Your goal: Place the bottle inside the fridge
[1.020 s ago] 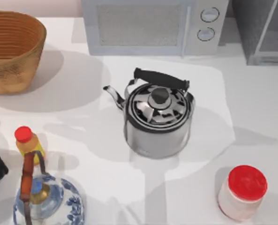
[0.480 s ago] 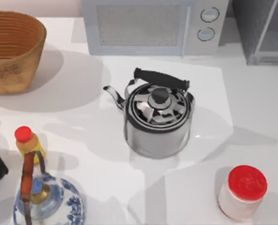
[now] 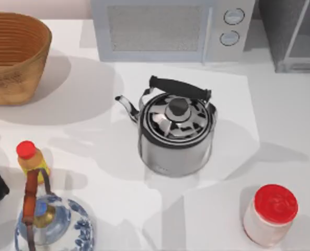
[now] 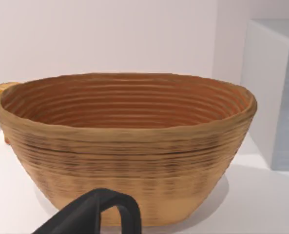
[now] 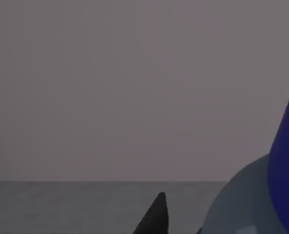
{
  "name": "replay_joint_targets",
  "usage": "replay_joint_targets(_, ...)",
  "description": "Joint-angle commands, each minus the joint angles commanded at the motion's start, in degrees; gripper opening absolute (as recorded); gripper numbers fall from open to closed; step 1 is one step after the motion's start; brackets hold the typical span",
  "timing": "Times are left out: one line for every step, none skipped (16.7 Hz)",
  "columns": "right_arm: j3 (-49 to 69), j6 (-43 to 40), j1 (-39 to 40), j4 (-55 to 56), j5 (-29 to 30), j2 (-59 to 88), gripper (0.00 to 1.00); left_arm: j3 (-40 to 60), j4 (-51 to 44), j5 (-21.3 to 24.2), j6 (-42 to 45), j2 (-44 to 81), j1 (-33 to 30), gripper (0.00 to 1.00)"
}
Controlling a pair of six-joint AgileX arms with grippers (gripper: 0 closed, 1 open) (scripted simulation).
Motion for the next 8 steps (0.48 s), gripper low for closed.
replay_joint_targets(0.0,0.0,0.0,0.0,0.0,0.0,0.76,0.0,0.0,0.0,0.0,0.0,0.0,1.0)
replay_joint_targets(0.0,0.0,0.0,0.0,0.0,0.0,0.83,0.0,0.0,0.0,0.0,0.0,0.0,1.0)
replay_joint_targets(0.0,0.0,0.0,0.0,0.0,0.0,0.91,0.0,0.0,0.0,0.0,0.0,0.0,1.0)
replay_joint_targets(0.0,0.0,0.0,0.0,0.0,0.0,0.98,0.0,0.0,0.0,0.0,0.0,0.0,1.0)
replay_joint_targets(0.0,0.0,0.0,0.0,0.0,0.0,1.0,0.0,0.0,0.0,0.0,0.0,0.0,1.0)
replay_joint_targets(0.0,0.0,0.0,0.0,0.0,0.0,1.0,0.0,0.0,0.0,0.0,0.0,0.0,1.0)
replay_joint_targets(0.0,0.0,0.0,0.0,0.0,0.0,1.0,0.0,0.0,0.0,0.0,0.0,0.0,1.0)
replay_joint_targets(0.0,0.0,0.0,0.0,0.0,0.0,1.0,0.0,0.0,0.0,0.0,0.0,0.0,1.0)
